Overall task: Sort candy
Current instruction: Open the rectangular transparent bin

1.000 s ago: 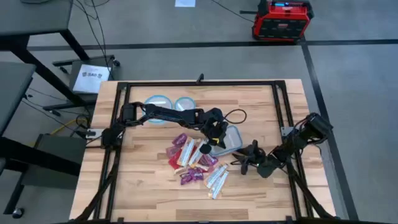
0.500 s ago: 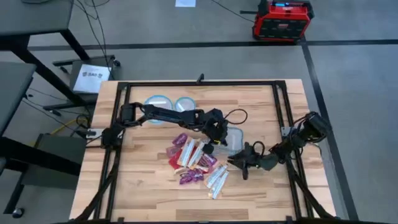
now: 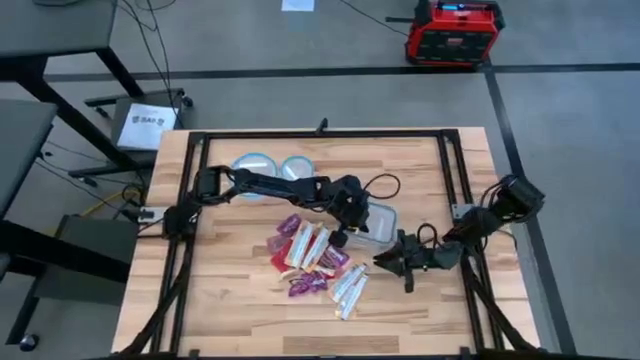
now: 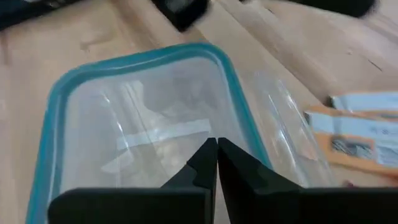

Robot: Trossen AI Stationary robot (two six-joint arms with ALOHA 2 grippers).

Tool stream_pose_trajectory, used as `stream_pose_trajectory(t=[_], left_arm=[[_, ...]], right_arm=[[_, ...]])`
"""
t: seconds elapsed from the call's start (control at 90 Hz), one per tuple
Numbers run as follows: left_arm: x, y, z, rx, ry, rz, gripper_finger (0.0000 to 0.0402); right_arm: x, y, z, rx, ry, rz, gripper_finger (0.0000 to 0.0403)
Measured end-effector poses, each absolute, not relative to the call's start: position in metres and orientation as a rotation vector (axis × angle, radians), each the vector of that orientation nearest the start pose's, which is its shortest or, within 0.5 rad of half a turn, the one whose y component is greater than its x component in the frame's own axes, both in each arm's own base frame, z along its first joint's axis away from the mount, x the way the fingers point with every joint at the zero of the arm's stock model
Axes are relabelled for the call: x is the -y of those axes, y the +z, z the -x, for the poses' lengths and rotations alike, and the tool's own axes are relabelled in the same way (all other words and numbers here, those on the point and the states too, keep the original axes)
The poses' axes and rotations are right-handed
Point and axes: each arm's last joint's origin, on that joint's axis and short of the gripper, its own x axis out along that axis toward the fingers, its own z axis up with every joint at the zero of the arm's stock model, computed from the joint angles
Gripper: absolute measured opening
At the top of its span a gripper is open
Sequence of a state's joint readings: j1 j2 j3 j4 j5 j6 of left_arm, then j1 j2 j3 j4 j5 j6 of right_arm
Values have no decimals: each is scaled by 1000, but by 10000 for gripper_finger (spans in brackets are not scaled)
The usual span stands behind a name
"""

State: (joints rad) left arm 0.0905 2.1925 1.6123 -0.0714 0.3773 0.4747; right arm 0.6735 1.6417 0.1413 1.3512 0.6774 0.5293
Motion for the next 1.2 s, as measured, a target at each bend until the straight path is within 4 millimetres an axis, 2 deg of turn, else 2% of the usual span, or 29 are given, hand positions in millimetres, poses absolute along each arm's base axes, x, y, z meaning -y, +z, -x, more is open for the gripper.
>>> stream_pose_trajectory(t=[0.3,0.5,0.622,0.711,0.822,1.1,1.2], left_arm=[[-28,222,-497,-575,-436,-289,0],[-28,238,-495,-627,-449,-285,0],[-29,239,-491,-696,-447,-295,0],[-29,242,-482,-781,-415,-300,0],[-29,253,-471,-807,-401,-301,0],[-31,269,-435,-708,-342,-264,0],[-31,265,-417,-637,-304,-234,0]], right_arm=[[-112,116,-168,-162,-44,-386,63],[-111,120,-167,-162,-48,-386,63],[-110,121,-168,-159,-51,-381,63],[-110,122,-168,-156,-50,-363,63],[-107,123,-170,-151,-67,-360,63],[-101,126,-182,-153,-94,-315,63],[-97,127,-185,-147,-115,-315,63]])
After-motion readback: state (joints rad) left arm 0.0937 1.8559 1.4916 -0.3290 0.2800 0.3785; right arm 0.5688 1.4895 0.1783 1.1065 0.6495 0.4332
